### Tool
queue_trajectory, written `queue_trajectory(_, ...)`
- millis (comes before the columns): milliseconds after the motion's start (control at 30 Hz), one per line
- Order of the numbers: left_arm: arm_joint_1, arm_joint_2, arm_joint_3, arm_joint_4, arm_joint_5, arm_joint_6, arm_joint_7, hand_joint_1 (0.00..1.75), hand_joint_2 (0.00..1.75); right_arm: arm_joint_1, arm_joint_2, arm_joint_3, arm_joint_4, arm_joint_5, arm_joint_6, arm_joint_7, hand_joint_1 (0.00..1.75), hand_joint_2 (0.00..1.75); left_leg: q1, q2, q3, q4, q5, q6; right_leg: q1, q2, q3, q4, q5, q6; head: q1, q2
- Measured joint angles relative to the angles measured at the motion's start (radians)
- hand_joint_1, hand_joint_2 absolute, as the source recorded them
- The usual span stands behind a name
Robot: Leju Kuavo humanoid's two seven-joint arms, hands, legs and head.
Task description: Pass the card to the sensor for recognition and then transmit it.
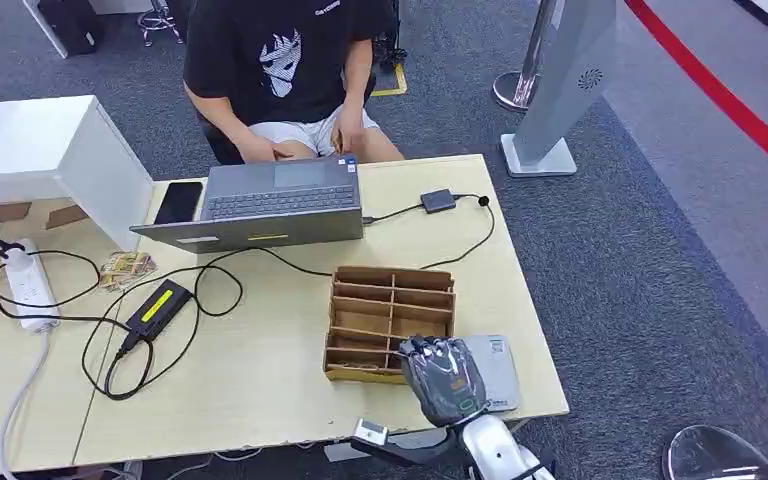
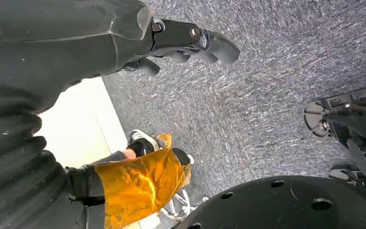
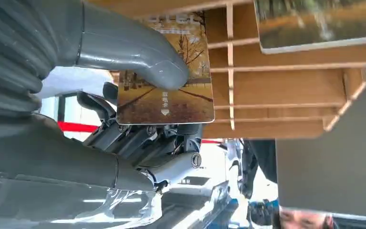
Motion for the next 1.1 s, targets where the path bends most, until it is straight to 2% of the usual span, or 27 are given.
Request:
queue_trajectory(267,0.000,0.000,0.001,0.000,-0.002,0.000,0.000,0.00,1.75,0.001,0.000,0.000,-0.023,0.001,-0.015,-0.003,1.75,1.75,0.000,0.000,0.000,0.000,0.000,0.000,0.000,0.000,0.000,0.000,0.000,0.000,0.000,0.000)
queue_trajectory(433,0.000,0.000,0.001,0.000,-0.006,0.000,0.000,0.00,1.75,0.000,0.000,0.000,-0.099,-0.013,-0.038,-0.010,1.75,1.75,0.000,0.000,0.000,0.000,0.000,0.000,0.000,0.000,0.000,0.000,0.000,0.000,0.000,0.000)
queue_trajectory(700,0.000,0.000,0.003,0.000,-0.008,-0.001,0.000,0.00,1.75,-0.002,0.000,-0.013,-0.254,-0.079,-0.035,-0.035,1.75,1.75,0.000,0.000,0.000,0.000,0.000,0.000,0.000,0.000,0.000,0.000,0.000,0.000,0.000,0.000)
queue_trajectory(900,-0.004,0.004,0.003,0.000,-0.035,-0.014,0.000,0.00,1.75,-0.091,0.011,-0.014,-0.311,-0.173,0.062,-0.068,1.75,1.75,0.000,0.001,0.000,0.000,0.001,-0.001,0.000,0.001,0.001,0.000,0.001,0.000,0.000,0.000)
queue_trajectory(967,-0.007,0.008,0.001,0.000,-0.044,-0.021,-0.003,0.00,1.75,-0.159,0.028,-0.013,-0.307,-0.207,0.124,-0.053,1.75,1.75,0.000,0.001,0.001,0.000,0.001,-0.001,0.000,0.001,0.000,0.001,0.001,-0.001,0.000,0.000)
queue_trajectory(1100,-0.013,0.016,-0.005,0.000,-0.047,-0.029,-0.010,0.00,1.75,-0.280,0.063,-0.013,-0.267,-0.234,0.185,-0.021,1.75,1.75,0.000,0.002,0.001,0.000,0.003,-0.001,0.000,0.001,0.001,0.001,0.002,-0.002,0.000,0.000)
